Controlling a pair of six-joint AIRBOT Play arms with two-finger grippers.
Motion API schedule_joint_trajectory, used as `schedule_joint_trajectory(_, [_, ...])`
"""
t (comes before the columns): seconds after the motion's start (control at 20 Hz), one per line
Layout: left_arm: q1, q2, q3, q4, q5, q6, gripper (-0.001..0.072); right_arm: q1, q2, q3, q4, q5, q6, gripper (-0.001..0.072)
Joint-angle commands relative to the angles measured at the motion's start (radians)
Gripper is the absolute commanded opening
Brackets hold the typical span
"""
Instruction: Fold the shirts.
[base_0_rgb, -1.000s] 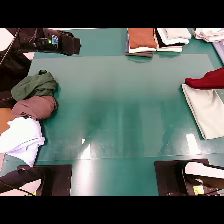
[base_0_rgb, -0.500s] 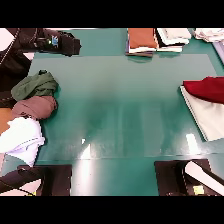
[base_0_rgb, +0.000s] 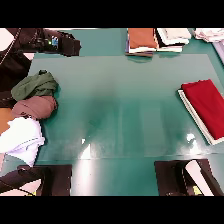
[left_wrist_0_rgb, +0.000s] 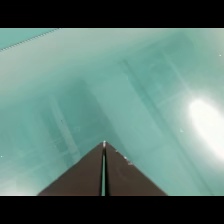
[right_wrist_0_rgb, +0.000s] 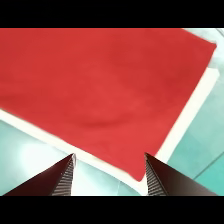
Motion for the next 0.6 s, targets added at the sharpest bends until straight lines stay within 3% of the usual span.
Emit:
schedule_joint_trajectory(0.0, [0.0, -0.001, 0.0, 0.0, 0.0, 0.0, 0.0026, -0.04, -0.003, 0.014, 0.084, -0.007, -0.021, 0.0511])
schedule_joint_trajectory(0.2, [0.0, -0.001, 0.0, 0.001, 0.023, 0.0, 0.0026, 0.183, -0.009, 0.102, 0.269, -0.027, -0.031, 0.051])
schedule_joint_trajectory(0.55, [0.0, -0.001, 0.0, 0.0, 0.039, 0.0, 0.0026, 0.846, -0.01, 0.118, 0.254, -0.177, -0.03, 0.0507])
